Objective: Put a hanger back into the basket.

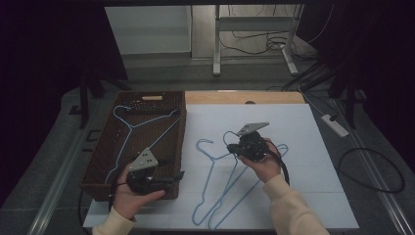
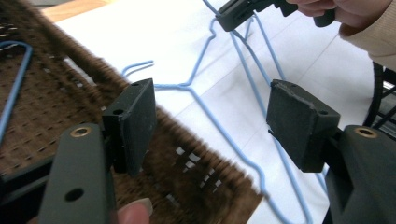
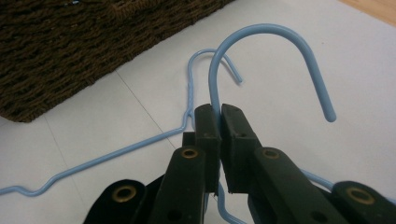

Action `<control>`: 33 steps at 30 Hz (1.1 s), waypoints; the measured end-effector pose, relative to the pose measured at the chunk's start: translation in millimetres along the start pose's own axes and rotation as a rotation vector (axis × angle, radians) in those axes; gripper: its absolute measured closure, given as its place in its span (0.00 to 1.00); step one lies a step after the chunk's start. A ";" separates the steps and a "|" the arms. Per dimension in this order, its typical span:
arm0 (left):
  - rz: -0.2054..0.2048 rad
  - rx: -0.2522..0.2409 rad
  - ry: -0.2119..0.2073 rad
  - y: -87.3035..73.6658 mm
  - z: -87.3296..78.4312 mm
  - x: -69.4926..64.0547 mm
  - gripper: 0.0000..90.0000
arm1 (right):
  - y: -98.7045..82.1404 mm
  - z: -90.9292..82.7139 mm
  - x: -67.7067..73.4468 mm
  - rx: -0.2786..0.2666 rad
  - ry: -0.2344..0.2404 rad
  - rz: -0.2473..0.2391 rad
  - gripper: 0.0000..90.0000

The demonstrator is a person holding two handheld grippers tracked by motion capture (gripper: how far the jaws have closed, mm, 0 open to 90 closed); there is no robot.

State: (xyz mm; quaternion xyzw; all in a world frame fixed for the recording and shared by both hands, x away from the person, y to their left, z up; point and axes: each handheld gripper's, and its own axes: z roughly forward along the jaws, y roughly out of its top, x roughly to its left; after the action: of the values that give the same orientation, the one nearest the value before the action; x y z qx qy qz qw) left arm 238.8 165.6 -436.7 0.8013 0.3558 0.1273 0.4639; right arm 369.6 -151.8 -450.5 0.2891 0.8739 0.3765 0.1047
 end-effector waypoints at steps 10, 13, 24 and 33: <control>-0.015 0.021 -0.048 11.3 26.0 -11.4 0.36 | -3.1 -5.0 1.6 -0.018 0.002 0.002 0.96; -0.021 0.032 -0.063 14.4 36.5 -14.6 0.36 | -3.0 -5.5 1.9 -0.018 0.000 0.003 0.96; -0.037 0.050 -0.106 23.9 57.1 -19.8 0.36 | -2.3 -6.5 2.2 -0.025 -0.001 0.003 0.96; -0.010 0.083 -0.115 29.9 77.5 -39.1 0.36 | -2.3 -9.4 3.6 -0.032 0.000 -0.002 0.96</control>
State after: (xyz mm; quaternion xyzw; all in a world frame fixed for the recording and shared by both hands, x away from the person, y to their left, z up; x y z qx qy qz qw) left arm 265.8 78.6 -448.5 0.8240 0.3375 0.0640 0.4505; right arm 361.9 -156.6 -445.5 0.2863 0.8680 0.3905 0.1096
